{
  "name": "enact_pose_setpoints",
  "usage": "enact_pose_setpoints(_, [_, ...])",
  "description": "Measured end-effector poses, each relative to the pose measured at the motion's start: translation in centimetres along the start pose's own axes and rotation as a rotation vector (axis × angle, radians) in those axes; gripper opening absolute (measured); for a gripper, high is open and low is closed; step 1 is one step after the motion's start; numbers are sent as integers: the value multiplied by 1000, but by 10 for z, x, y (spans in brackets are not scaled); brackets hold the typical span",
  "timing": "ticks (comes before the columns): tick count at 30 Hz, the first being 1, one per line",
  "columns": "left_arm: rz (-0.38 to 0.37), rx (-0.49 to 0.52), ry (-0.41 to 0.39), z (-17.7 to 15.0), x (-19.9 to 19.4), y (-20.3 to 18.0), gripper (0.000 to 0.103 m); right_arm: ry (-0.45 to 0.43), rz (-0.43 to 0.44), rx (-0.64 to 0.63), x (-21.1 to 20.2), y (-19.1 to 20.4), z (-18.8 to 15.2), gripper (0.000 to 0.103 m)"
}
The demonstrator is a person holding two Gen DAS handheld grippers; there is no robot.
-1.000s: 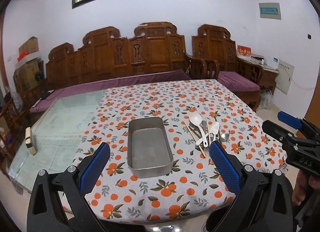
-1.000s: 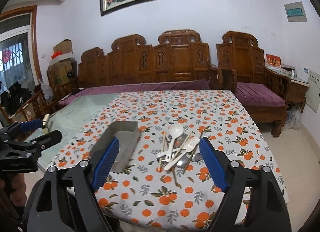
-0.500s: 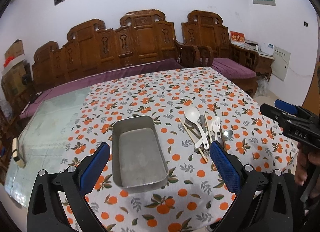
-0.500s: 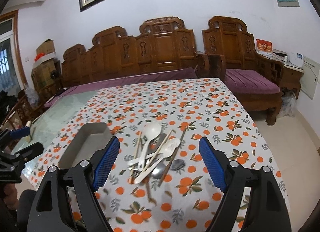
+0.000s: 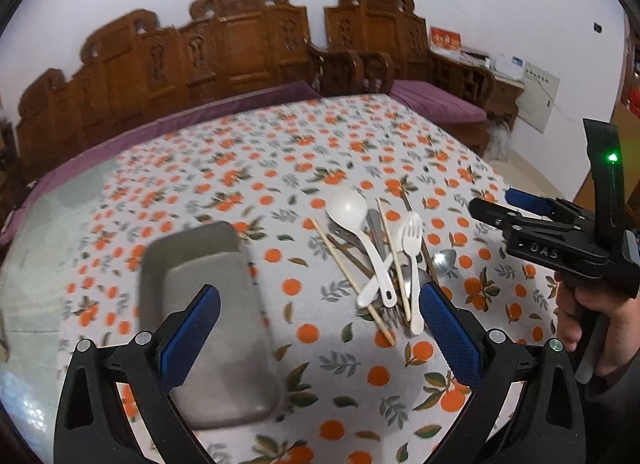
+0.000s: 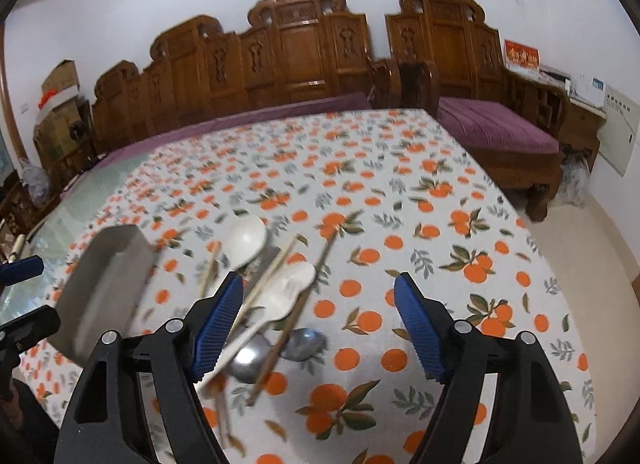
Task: Organize utensils
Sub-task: 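Grasp the white plastic spoon with the left tool while the right tool reaches toward the pile, then grasp and lift the white plastic fork with the right tool while the left tool holds the spoon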
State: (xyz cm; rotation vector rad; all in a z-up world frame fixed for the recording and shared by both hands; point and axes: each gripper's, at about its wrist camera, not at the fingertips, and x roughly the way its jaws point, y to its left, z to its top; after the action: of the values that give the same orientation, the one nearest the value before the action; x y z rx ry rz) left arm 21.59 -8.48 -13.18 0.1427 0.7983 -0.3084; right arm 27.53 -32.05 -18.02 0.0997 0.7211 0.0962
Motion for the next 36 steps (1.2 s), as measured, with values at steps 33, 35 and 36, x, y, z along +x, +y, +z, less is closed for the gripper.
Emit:
enact_pose_setpoints(33, [-241, -151, 188, 20, 120, -15, 3, 99, 95, -5, 35, 3, -13, 74])
enact_pose_setpoints(35, [-243, -141, 157, 19, 103, -13, 3, 105, 106, -9, 36, 8, -13, 74])
enact_pose_setpoints(36, [-243, -135, 142, 18, 95, -12, 3, 111, 112, -11, 37, 11, -14, 74])
